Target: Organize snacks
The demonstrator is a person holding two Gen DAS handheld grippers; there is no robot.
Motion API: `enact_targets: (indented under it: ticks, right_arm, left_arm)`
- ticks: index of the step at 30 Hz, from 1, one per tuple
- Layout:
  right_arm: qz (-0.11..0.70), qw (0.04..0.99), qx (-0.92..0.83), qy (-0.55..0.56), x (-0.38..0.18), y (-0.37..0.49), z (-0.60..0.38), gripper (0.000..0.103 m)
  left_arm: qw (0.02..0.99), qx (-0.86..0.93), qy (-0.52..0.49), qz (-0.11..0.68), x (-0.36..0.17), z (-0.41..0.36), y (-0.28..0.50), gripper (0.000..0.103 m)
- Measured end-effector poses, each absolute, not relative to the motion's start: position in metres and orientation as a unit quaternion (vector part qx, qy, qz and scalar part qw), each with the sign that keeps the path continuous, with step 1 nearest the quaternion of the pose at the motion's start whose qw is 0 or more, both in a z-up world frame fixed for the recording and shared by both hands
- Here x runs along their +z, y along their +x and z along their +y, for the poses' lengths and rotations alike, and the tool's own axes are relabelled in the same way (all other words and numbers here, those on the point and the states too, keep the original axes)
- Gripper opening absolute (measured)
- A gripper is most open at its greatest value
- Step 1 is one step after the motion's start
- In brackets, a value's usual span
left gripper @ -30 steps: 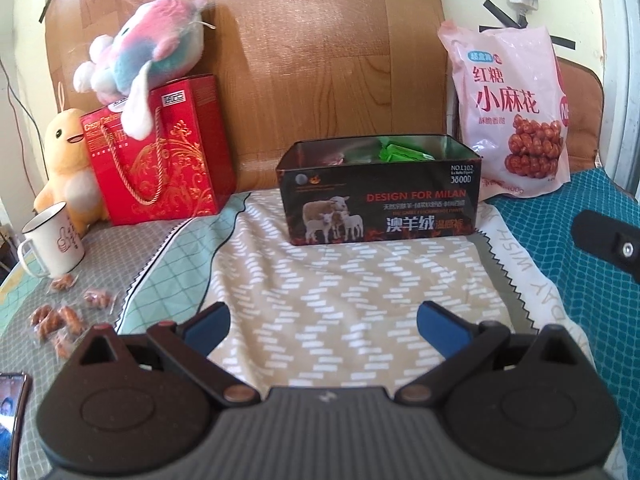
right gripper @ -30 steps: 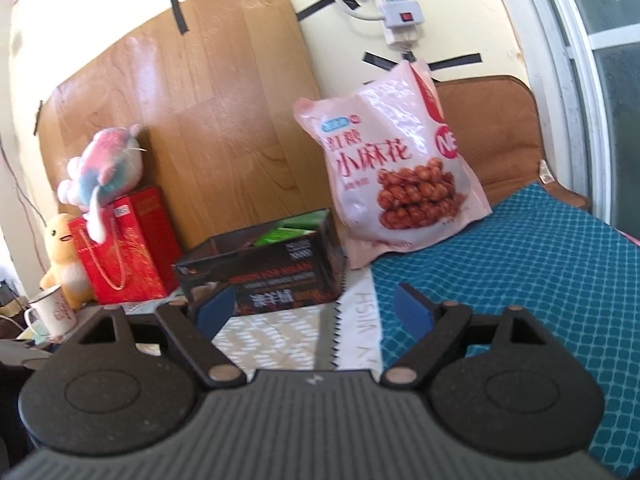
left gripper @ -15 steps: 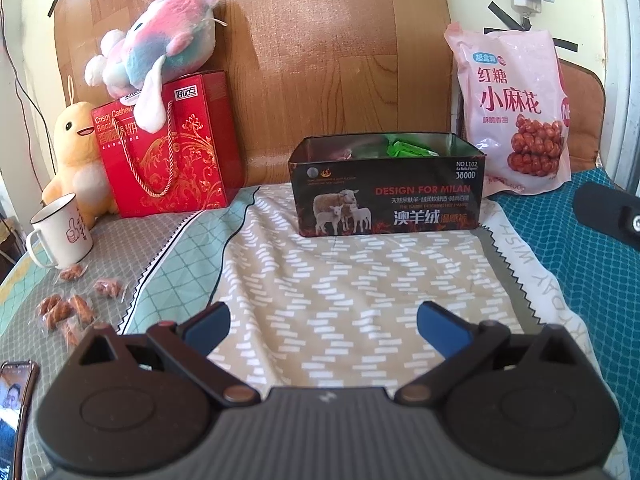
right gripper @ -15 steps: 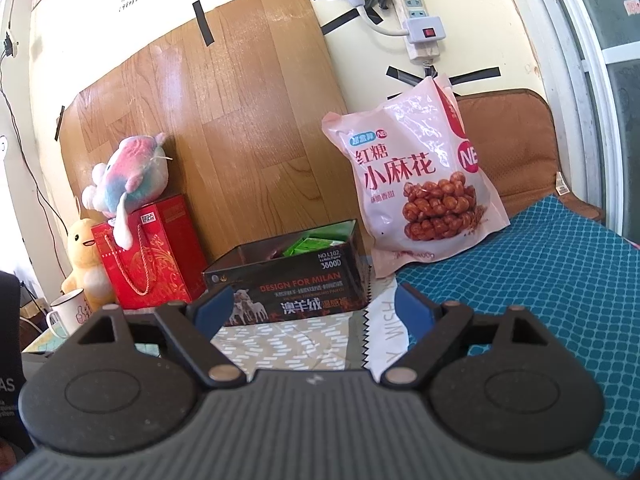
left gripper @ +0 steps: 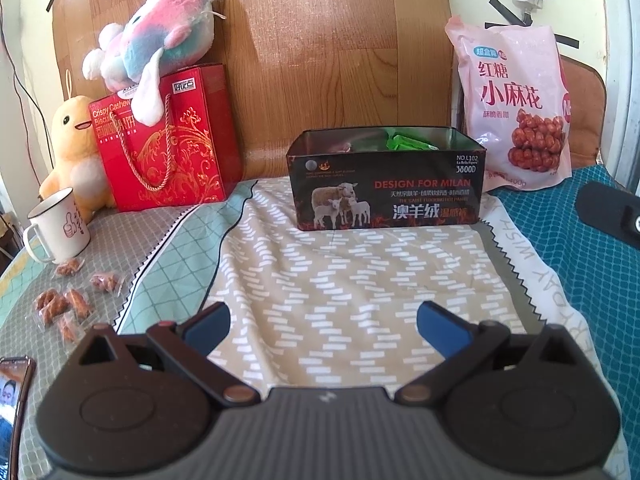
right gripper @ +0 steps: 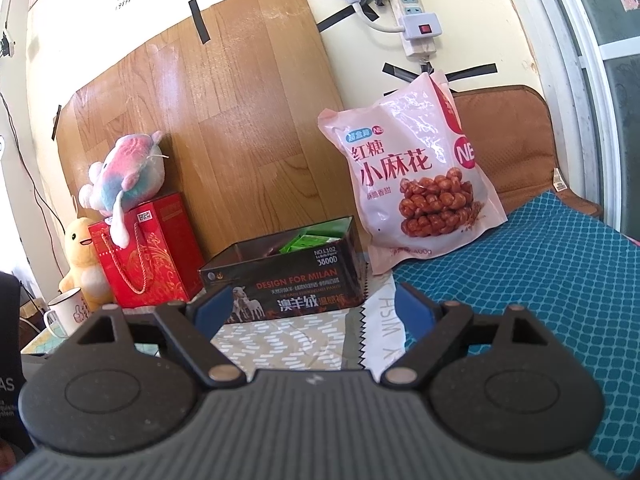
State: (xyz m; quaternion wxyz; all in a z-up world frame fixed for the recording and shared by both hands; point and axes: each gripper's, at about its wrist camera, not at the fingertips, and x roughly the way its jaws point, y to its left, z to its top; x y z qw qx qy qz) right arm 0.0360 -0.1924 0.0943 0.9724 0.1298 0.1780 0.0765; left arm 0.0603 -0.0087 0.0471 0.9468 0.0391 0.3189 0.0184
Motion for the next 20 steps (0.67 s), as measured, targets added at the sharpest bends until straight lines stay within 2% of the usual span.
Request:
enact_targets:
  ticks: [20]
  right_arm:
    - [0.174,0.974,0.072,0.122,0.0940,0.0325,-0.1929,0.090]
  left_arm:
    - [0.944,0.007,0.033,0.329,0.0433,-0.0082,0.0630,0.103]
